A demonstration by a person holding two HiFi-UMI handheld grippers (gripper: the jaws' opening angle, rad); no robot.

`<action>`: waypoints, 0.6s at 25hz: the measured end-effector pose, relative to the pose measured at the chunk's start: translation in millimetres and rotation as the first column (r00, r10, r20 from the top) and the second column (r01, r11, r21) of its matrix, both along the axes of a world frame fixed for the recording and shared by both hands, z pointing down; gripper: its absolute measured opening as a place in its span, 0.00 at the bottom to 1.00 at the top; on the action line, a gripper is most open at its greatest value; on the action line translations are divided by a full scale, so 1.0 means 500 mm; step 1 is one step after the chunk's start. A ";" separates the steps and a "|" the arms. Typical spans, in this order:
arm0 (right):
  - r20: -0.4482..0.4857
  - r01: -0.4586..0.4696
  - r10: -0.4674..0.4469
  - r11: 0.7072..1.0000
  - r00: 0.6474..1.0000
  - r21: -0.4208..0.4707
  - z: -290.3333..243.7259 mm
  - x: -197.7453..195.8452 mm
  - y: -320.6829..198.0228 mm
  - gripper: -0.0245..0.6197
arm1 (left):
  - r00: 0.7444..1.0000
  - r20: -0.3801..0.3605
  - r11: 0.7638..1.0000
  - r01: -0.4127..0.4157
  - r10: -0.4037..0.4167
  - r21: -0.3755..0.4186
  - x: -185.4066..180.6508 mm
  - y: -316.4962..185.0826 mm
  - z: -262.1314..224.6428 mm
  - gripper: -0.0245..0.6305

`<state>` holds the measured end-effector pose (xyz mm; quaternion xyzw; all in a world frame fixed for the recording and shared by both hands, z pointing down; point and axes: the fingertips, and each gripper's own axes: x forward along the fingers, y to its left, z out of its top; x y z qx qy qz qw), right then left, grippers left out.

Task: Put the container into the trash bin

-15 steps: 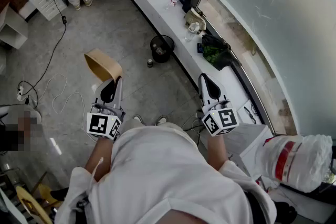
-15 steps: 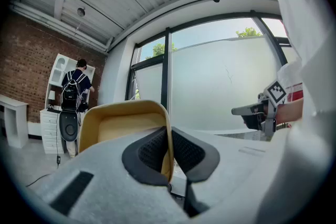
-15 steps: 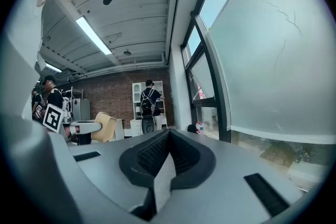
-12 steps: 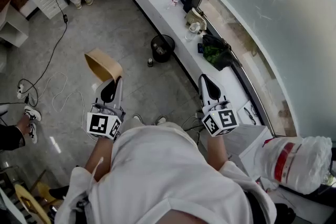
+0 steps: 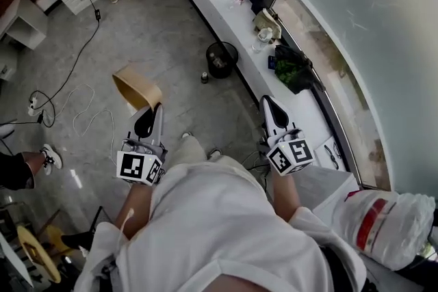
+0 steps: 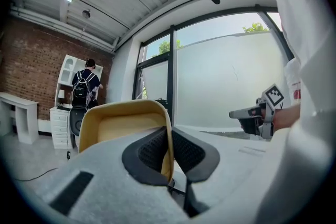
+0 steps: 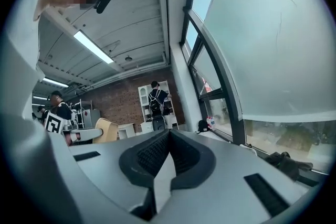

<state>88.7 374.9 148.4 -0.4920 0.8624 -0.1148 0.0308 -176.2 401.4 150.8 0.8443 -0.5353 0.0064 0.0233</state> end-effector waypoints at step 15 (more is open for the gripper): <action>-0.074 0.030 -0.037 0.995 0.997 -0.090 0.048 -0.059 -0.259 0.04 | 0.995 -0.054 0.991 -0.091 0.085 -0.102 0.019 -0.282 0.086 0.07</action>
